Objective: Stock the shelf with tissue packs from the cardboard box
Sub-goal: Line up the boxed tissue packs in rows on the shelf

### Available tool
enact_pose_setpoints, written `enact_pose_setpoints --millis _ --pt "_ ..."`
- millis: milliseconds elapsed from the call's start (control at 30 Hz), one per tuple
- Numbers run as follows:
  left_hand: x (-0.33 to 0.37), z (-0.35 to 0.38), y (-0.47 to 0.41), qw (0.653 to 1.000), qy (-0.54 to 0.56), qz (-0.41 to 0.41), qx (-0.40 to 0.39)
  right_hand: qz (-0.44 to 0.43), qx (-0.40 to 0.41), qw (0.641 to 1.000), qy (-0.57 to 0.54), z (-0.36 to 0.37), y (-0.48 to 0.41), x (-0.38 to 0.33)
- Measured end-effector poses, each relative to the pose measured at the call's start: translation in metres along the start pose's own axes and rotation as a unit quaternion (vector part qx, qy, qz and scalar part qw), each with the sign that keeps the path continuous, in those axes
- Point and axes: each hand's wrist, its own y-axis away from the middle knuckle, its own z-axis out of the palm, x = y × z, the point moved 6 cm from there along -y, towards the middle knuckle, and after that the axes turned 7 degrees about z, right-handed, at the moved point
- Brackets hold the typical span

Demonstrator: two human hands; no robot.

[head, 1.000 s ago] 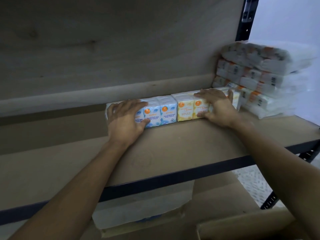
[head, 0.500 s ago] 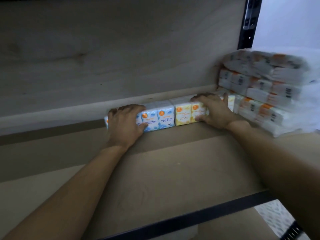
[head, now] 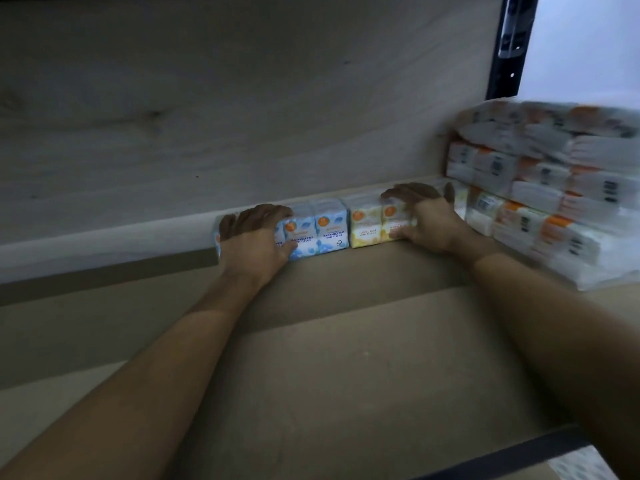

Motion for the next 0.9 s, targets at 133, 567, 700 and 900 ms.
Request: enact_pose_setpoints --millis 133,567,700,900 --pt "-0.006 0.009 -0.008 1.0 0.012 -0.004 -0.004 -0.005 0.016 1.0 -0.013 0.007 -0.01 0.005" --pt "-0.013 0.021 -0.016 1.0 0.019 0.002 0.008 -0.005 0.043 0.999 -0.026 0.018 -0.022 0.012" --pt "-0.013 0.019 -0.017 1.0 0.026 0.0 -0.014 0.003 0.03 0.999 -0.013 0.016 -0.02 0.009" --pt "-0.013 0.017 -0.024 0.993 0.022 -0.008 -0.114 0.049 -0.039 0.996 0.062 0.004 -0.015 -0.004"
